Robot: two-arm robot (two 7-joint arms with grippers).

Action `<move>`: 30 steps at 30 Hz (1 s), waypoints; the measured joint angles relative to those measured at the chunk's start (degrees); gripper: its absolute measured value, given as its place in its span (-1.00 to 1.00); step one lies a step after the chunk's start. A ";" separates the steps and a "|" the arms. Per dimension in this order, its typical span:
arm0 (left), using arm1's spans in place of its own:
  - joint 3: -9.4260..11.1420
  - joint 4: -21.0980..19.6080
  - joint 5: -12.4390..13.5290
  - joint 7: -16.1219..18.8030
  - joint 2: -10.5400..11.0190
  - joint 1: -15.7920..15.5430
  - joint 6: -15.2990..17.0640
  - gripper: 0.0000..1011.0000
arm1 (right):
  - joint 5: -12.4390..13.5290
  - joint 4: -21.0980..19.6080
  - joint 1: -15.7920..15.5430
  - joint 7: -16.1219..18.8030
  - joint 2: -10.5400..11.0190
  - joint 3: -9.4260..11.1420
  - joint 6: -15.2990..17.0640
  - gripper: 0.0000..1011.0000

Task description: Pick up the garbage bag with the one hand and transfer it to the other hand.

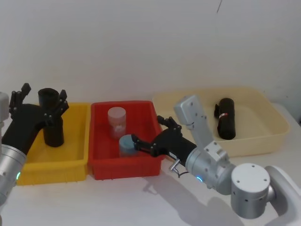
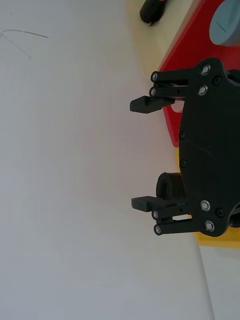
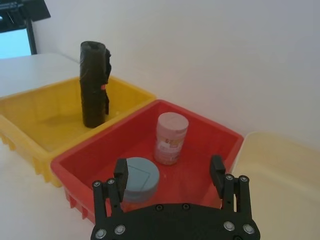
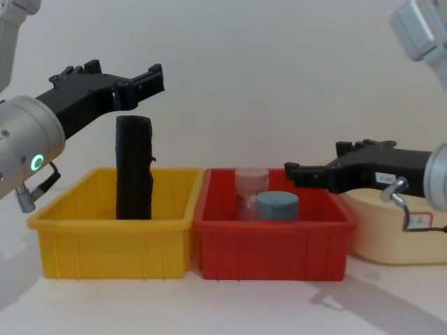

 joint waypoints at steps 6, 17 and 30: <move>-0.18 -0.22 0.07 0.22 0.12 0.23 -0.04 0.98 | 0.13 1.54 1.54 0.37 -0.42 -0.98 1.61 0.98; -0.34 -0.41 0.14 0.41 0.22 0.46 -0.09 0.98 | 0.17 3.30 3.38 0.95 -0.67 -2.76 3.03 0.98; -0.41 -0.49 0.17 0.51 0.28 0.54 -0.11 0.98 | 0.20 5.02 4.45 0.94 -0.76 -4.20 3.42 0.98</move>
